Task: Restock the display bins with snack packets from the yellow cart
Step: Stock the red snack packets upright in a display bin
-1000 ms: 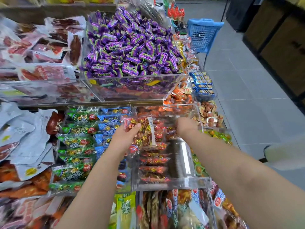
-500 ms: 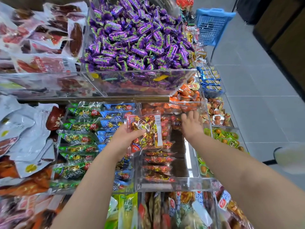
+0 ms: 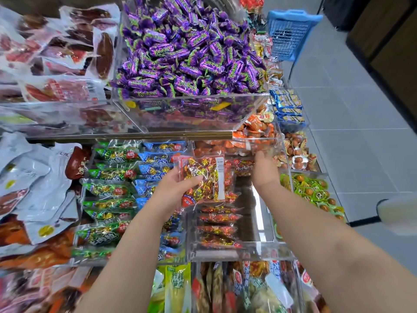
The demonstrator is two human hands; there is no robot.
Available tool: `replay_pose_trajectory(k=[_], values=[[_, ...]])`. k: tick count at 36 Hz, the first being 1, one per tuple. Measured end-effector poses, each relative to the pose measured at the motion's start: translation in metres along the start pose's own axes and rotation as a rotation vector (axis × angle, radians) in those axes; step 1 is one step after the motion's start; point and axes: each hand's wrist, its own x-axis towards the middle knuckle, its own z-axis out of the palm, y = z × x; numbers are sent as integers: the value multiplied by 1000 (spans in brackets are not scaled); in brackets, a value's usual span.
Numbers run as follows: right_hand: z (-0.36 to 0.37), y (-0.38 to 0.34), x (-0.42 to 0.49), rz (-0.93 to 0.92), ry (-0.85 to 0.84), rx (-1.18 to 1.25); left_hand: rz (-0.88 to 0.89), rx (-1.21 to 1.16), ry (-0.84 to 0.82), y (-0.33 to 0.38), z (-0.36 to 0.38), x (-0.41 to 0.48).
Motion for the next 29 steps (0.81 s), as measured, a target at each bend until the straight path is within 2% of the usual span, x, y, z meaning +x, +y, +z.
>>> replay_pose_trajectory(k=[4, 12, 14, 15, 17, 19, 21, 24, 26, 29], values=[[11, 3, -1, 230, -156, 168, 21, 29, 12, 3, 2, -2], [-1, 4, -6, 223, -266, 337, 20, 20, -67, 4, 0, -4], [-15, -1, -18, 263, -290, 536, 66, 45, -114, 7, 4, -7], [-23, -4, -25, 324, -360, 739, 102, 68, -132, 9, 6, -9], [-42, -8, -39, 476, -642, 1188, 193, 135, -145, 14, 12, -13], [-55, -7, -49, 495, -928, 1335, 288, 246, -159, 19, 19, -16], [-64, -4, -56, 425, -1107, 1343, 371, 372, -201, 25, 26, -20], [-77, -2, -61, 407, -1173, 1464, 445, 447, -250, 31, 30, -22], [-82, 1, -64, 397, -1187, 1581, 427, 393, -226, 33, 30, -23], [-88, 5, -71, 330, -1203, 1667, 391, 317, -30, 32, 30, -25]])
